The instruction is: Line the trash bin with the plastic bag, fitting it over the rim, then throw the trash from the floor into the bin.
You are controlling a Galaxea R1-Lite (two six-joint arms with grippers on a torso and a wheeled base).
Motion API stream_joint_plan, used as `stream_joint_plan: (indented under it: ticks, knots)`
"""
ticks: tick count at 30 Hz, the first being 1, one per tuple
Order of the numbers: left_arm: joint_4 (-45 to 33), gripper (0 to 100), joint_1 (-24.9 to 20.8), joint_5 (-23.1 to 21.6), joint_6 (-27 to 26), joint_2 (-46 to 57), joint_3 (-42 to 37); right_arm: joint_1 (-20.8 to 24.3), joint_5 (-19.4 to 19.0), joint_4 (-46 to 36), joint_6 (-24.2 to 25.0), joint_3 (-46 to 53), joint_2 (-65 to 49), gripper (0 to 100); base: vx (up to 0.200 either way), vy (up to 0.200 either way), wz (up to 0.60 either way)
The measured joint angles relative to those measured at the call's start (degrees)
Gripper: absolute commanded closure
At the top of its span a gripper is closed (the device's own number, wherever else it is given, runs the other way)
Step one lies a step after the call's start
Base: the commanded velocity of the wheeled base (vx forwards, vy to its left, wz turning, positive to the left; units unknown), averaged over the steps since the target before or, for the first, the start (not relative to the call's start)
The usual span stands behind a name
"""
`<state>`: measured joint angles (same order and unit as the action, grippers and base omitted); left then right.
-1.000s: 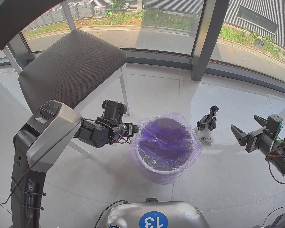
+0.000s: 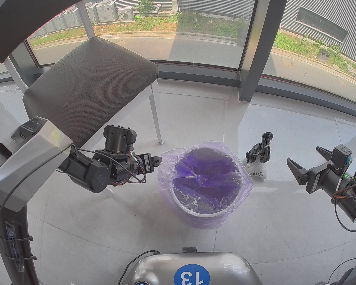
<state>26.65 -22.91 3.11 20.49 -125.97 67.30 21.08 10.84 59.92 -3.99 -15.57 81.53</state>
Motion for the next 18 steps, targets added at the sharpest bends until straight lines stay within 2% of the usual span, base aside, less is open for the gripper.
stream_joint_plan:
  ticks: [9, 18]
  knots:
    - [4.19, 0, -0.24, -0.51, -0.09, -3.83, -1.9, 0.04, -0.04, -0.04, -0.02, 0.46, -0.2, 0, 0.0, 0.0, 0.0]
    - [4.61, 0, 0.0, -0.57, -0.18, -12.35, 6.45, -0.5, -0.11, 0.0, 0.07, 0.5, 0.06, 0, 0.0, 0.0, 0.0]
